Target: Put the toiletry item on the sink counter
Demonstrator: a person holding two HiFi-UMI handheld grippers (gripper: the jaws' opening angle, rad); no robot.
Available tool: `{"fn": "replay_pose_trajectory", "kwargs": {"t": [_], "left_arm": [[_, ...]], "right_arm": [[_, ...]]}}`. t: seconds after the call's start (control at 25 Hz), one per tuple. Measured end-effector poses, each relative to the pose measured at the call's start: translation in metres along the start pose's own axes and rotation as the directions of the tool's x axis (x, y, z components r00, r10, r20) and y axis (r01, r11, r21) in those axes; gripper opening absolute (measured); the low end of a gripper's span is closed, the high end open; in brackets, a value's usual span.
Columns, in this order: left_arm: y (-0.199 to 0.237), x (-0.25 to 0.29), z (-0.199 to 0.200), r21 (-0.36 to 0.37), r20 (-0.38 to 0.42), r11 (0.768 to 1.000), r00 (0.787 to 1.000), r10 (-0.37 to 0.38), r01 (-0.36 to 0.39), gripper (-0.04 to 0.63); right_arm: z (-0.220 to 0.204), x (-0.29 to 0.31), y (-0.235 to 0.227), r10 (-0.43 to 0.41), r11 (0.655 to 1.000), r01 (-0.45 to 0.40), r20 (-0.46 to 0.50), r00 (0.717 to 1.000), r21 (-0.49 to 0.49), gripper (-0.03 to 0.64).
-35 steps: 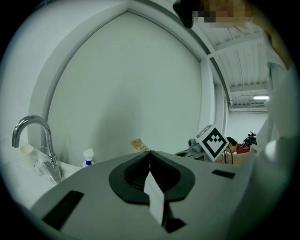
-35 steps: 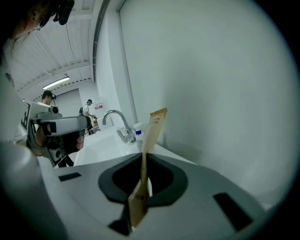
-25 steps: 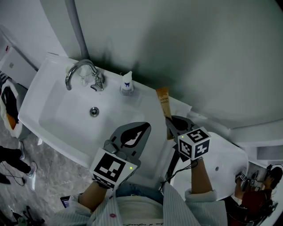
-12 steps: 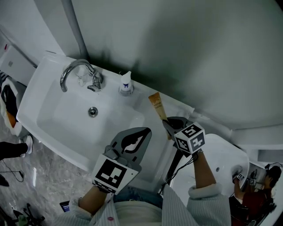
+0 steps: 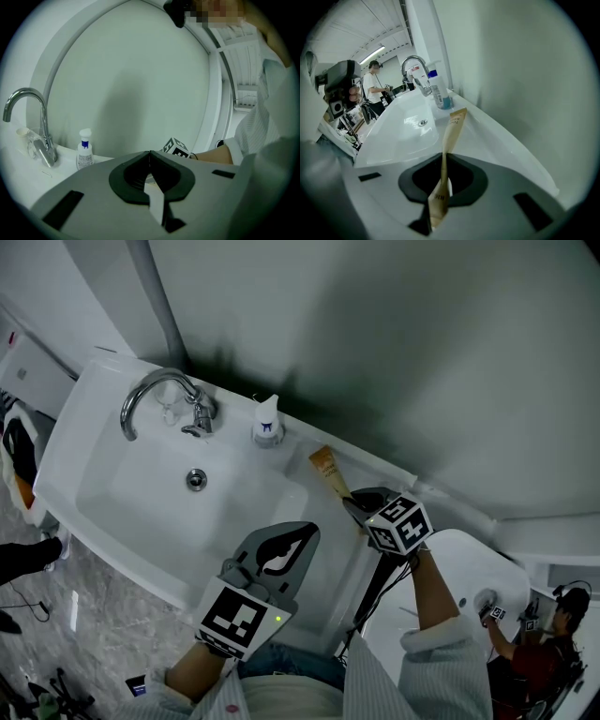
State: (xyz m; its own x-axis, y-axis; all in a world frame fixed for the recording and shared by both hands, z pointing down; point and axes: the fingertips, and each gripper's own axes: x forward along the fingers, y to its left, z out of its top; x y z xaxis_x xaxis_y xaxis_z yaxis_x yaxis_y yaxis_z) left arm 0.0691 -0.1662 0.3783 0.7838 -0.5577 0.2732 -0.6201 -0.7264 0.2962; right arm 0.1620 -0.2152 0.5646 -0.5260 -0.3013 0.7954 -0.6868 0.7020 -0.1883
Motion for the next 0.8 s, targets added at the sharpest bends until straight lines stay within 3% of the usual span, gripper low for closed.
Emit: {"fn": "replay_pose_trajectory", "kwargs": {"t": [0.44, 0.8], "left_arm": [[0.012, 0.007, -0.008, -0.021, -0.024, 1.0, 1.0, 0.008, -0.009, 0.017], [0.014, 0.01, -0.01, -0.026, -0.036, 1.0, 0.999, 0.009, -0.01, 0.017]], "right_arm": [[-0.01, 0.026, -0.018, 0.057, 0.993, -0.066, -0.098, 0.994, -0.098, 0.035], [-0.015, 0.031, -0.023, 0.083, 0.991, -0.095, -0.128, 0.988, -0.089, 0.061]]}}
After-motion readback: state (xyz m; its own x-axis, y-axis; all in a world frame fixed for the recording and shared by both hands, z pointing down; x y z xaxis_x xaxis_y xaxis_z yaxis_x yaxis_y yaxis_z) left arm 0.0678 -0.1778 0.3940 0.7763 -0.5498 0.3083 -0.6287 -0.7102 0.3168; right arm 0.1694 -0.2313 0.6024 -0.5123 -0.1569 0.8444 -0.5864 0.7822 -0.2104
